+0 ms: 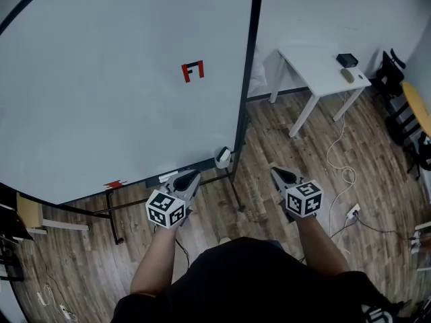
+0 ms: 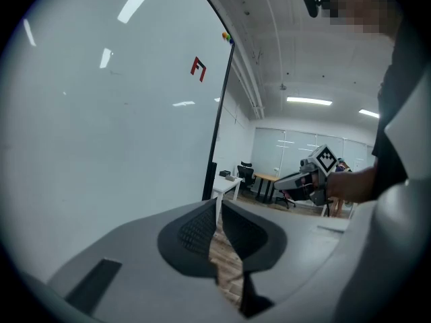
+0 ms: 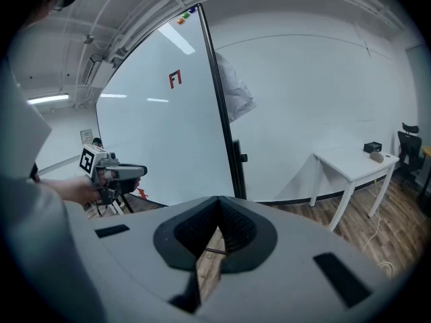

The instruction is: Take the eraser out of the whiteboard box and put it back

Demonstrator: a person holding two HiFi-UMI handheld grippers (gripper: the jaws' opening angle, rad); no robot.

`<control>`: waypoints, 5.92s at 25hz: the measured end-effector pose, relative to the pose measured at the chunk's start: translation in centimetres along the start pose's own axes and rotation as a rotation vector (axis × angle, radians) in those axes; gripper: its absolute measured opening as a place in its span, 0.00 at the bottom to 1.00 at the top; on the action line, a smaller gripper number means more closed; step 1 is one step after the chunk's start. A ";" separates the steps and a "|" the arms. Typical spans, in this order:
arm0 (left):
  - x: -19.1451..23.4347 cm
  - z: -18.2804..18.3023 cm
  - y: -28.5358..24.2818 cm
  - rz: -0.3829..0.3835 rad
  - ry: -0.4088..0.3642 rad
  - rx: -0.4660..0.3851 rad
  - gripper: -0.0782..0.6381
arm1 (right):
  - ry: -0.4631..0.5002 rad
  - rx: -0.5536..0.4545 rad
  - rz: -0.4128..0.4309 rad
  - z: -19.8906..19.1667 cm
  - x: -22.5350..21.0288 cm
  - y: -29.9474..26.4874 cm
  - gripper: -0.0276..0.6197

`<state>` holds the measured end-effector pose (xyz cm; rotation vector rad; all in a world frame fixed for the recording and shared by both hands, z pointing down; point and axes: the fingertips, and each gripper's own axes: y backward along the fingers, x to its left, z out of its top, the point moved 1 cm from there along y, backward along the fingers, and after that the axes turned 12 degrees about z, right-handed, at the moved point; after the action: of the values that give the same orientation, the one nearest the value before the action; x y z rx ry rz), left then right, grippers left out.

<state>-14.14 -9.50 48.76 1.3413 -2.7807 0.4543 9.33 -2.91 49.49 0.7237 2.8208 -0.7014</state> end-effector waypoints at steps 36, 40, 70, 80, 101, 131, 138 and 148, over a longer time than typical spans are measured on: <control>2.0 -0.1 -8.3 0.067 0.030 0.068 0.14 | 0.005 0.068 0.100 2.3 -8.0 -6.1 0.03; 2.1 -0.1 -8.9 0.082 0.039 0.069 0.14 | 0.011 0.082 0.116 2.4 -8.7 -6.4 0.03; 1.0 -4.2 -15.3 0.114 0.030 0.196 0.18 | -0.004 0.136 0.218 0.4 -12.9 -8.6 0.03; 1.5 -6.0 -17.0 0.118 -0.004 0.247 0.25 | -0.019 0.171 0.230 -1.0 -13.1 -9.6 0.03; 2.1 -9.4 -20.3 0.121 -0.043 0.325 0.34 | -0.025 0.219 0.234 -2.5 -14.3 -10.3 0.03; 2.2 -13.1 -22.8 0.112 -0.083 0.431 0.38 | -0.027 0.261 0.252 -3.8 -15.1 -10.8 0.03; 2.4 -13.4 -22.9 0.115 -0.073 0.437 0.38 | -0.026 0.262 0.254 -3.8 -15.0 -10.9 0.03; 2.4 -13.5 -22.9 0.110 -0.047 0.436 0.35 | -0.024 0.262 0.250 -3.8 -14.8 -10.6 0.03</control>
<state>0.54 -21.15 67.76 1.2730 -2.9134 1.0998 17.04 -15.52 60.85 1.0783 2.5788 -1.0340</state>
